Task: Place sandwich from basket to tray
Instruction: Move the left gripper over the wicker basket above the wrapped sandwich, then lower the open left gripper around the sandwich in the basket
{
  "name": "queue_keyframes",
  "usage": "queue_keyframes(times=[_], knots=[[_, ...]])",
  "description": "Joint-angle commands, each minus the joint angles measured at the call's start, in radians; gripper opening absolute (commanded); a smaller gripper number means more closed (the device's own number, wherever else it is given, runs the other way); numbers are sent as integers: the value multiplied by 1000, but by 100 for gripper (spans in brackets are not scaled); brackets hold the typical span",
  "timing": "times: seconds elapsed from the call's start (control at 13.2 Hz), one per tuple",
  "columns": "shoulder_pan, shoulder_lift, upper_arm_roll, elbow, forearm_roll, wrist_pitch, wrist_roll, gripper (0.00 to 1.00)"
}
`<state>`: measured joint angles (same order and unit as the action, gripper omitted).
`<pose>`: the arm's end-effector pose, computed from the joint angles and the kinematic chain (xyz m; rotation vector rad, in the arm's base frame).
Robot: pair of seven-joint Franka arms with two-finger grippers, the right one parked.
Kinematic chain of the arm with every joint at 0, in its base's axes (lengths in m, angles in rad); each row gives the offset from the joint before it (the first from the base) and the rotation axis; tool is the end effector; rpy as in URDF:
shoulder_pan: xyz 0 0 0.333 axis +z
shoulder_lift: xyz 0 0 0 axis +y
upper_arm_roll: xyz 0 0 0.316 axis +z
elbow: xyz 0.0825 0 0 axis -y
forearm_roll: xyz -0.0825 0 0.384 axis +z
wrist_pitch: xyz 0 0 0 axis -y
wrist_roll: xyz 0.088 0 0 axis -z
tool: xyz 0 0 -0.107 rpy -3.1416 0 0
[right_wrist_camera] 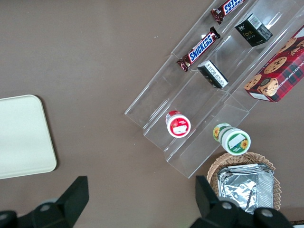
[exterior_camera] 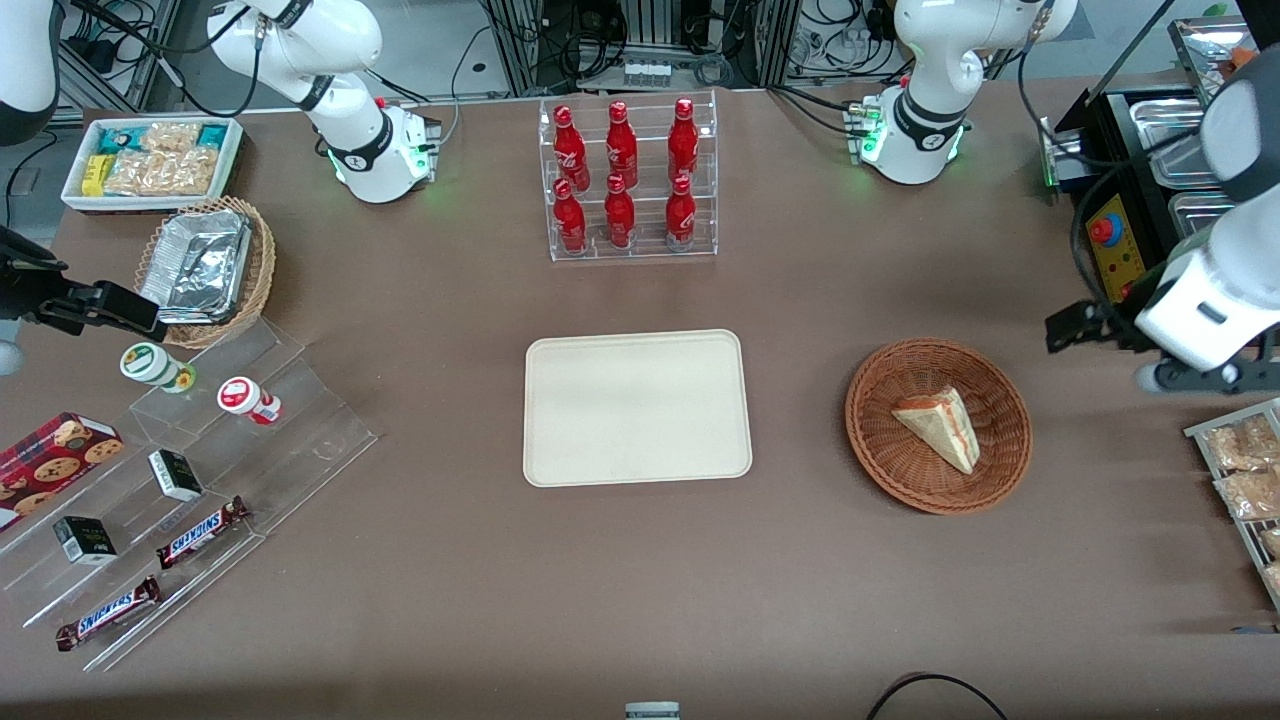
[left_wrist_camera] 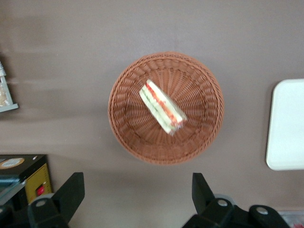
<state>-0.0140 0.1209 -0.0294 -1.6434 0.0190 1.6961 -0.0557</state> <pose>0.5928 -0.0231 0.5312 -3.1212 -0.0146 0.1051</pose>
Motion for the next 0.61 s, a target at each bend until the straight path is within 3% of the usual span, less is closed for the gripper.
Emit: queue_keyframes(times=[0.0, 0.53], knots=[[-7, -21, -3, -128, 18, 141, -106, 100], [-46, -58, -7, -421, 4, 465, -505, 100]])
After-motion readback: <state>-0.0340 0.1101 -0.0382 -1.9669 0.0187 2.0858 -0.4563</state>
